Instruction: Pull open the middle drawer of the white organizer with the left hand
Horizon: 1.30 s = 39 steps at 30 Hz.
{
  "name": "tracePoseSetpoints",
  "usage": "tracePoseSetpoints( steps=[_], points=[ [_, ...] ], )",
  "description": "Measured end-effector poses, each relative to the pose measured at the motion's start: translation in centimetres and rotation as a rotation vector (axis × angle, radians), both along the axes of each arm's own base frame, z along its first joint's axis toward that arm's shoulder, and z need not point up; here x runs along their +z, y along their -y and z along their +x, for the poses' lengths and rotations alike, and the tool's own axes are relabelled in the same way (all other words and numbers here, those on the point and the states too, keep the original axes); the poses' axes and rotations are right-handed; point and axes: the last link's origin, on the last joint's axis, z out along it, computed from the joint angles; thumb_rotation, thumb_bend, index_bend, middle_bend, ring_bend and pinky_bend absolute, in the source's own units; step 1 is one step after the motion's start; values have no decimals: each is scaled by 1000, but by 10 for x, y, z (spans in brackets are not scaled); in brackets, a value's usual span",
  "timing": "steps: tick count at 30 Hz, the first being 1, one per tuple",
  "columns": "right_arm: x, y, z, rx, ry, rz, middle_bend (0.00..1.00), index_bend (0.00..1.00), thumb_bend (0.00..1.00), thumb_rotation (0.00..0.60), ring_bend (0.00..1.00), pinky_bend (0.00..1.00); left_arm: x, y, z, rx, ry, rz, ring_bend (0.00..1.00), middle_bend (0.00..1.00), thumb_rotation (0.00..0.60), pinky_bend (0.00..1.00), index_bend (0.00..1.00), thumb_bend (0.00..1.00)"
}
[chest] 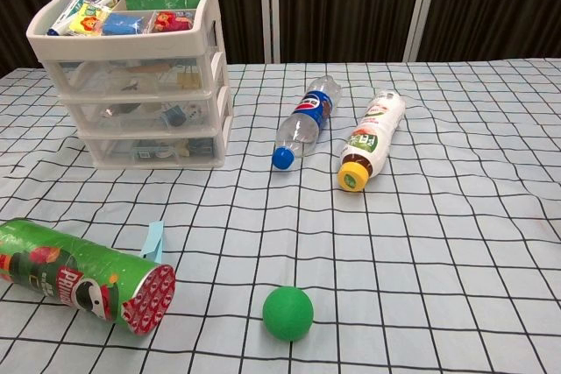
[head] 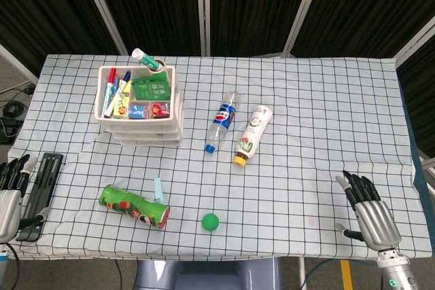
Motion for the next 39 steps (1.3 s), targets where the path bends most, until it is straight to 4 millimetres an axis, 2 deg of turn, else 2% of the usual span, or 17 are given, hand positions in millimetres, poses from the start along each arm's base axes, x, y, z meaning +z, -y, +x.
tracePoseSetpoints(
  steps=[19,24,26,28,31,34,39],
  points=[
    [4,0,2,5,17,-11,0,20,44,600,0,0,-6,-3,1,6,22,-33,0,0,600,0,0,93],
    [6,0,2,1,22,-9,0,20,45,600,0,0,-10,-5,2,3,49,-58,6,5,600,9,0,143],
    [7,0,2,0,25,-10,0,20,44,600,0,0,-13,-7,4,1,68,-65,123,127,600,113,0,216],
    [7,-1,2,1,30,-6,0,20,44,600,0,0,-15,-10,7,-5,110,-55,384,407,600,344,0,335],
    [7,-3,3,3,33,1,0,20,44,600,0,0,-22,-17,13,-14,224,-51,600,645,600,510,0,463],
    [7,-3,4,5,38,3,0,20,45,600,0,0,-30,-24,21,-17,368,-76,692,750,600,603,0,582],
    [8,-4,4,4,45,9,0,20,44,600,0,0,-48,-40,36,-5,608,-176,713,765,600,667,0,643]
  ],
)
